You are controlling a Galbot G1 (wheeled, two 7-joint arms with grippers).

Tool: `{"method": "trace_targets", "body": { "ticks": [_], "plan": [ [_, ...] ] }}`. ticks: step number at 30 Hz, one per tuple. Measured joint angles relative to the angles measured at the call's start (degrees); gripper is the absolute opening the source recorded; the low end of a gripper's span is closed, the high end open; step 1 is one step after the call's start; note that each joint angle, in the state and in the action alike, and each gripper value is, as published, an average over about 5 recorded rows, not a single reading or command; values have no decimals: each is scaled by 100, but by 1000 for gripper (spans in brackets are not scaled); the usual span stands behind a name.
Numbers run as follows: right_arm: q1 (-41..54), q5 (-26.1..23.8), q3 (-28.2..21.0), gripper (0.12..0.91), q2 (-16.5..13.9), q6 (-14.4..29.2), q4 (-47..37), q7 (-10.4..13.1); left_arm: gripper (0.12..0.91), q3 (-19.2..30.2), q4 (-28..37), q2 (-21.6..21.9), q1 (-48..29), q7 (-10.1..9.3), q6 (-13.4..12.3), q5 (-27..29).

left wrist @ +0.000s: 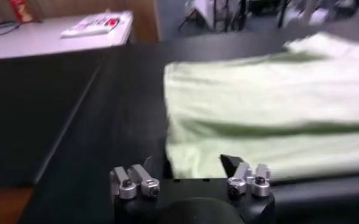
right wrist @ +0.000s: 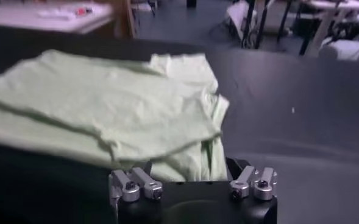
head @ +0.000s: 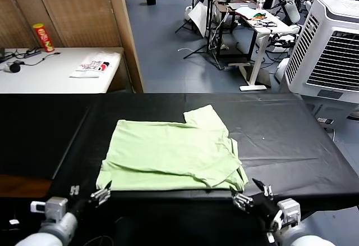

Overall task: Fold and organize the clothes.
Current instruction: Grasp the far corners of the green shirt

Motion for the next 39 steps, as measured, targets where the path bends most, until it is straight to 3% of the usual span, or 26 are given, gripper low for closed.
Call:
{"method": "trace_targets", "body": {
  "ticks": [5, 11, 15, 23, 33, 39],
  "plan": [
    [1550, 397, -635, 798, -69, -15, -1177, 208, 798, 291, 657, 273, -1242, -298, 191, -599],
    [3127, 415, -1429, 798, 193, -45, -2748, 244, 798, 798, 1734, 569, -2739, -522, 394, -1398],
    [3935, 358, -1851, 798, 457, 19, -3755, 194, 798, 1215, 2539, 627, -3628, -421, 430, -1505],
    [4998, 462, -2509, 798, 826, -18, -5369, -4, 798, 2008, 4053, 381, -4932, -30, 622, -1512],
    [5422, 362, -2842, 798, 1190, 132, -6316, -17, 798, 2363, 5094, 49, -5487, 286, 539, -1348],
    [5471, 344, -2870, 798, 1293, 133, -6549, -69, 798, 2424, 5426, -94, -5653, 318, 445, -1274]
  ]
}}
